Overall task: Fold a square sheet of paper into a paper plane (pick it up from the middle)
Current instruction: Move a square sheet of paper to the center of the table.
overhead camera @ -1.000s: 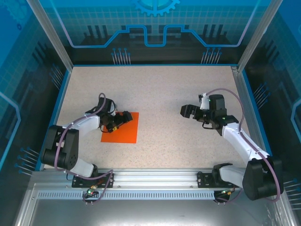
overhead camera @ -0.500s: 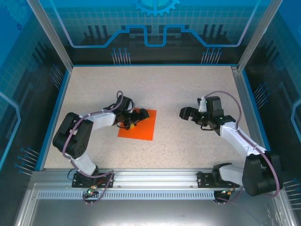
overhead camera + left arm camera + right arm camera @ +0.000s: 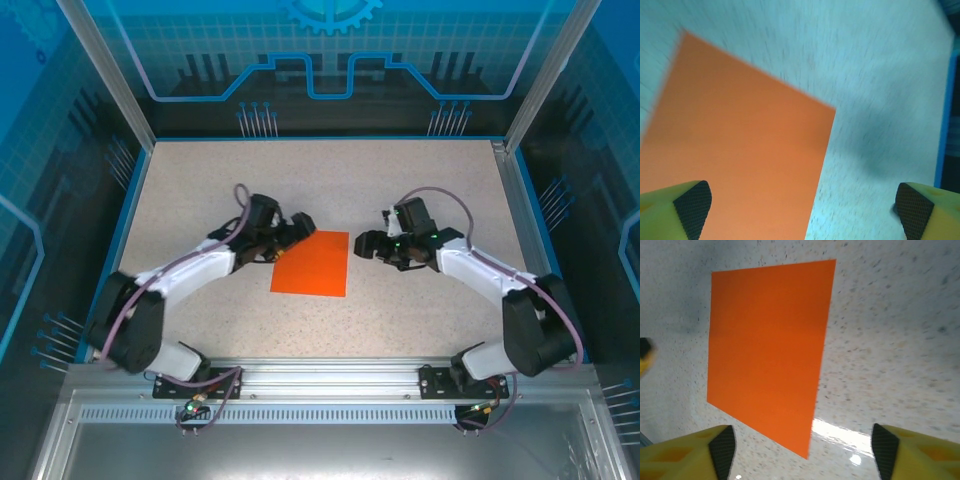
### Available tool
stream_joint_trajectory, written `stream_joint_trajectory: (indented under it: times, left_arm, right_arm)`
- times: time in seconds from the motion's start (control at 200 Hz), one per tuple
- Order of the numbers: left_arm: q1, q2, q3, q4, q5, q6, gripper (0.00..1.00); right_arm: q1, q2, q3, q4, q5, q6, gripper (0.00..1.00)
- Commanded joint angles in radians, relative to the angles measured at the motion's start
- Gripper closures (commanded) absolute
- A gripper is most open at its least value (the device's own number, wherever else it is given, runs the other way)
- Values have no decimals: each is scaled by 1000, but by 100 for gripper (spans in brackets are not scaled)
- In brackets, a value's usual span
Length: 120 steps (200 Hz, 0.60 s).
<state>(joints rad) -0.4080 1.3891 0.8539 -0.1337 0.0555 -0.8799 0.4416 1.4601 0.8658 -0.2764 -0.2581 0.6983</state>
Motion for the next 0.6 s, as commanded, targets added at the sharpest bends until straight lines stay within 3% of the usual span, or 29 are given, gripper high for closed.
stream_joint_trajectory:
  times: [0.0,0.175,0.33,0.595]
  left_arm:
    - [92,-94,-80,-106,-129,74,1]
    - [165,-178,-135,-107,-140,149,1]
    - [177,-209,-184,-63,-169,86,1]
    - [189,-151,-197,90,-35,100,1]
  right_arm:
    - [78,80,58,69,20,102,31]
    - [204,276,238,-26,92,115,36]
    - [266,416,346,-31,87,133,39]
    - [235,518,362,-114,129,94,39]
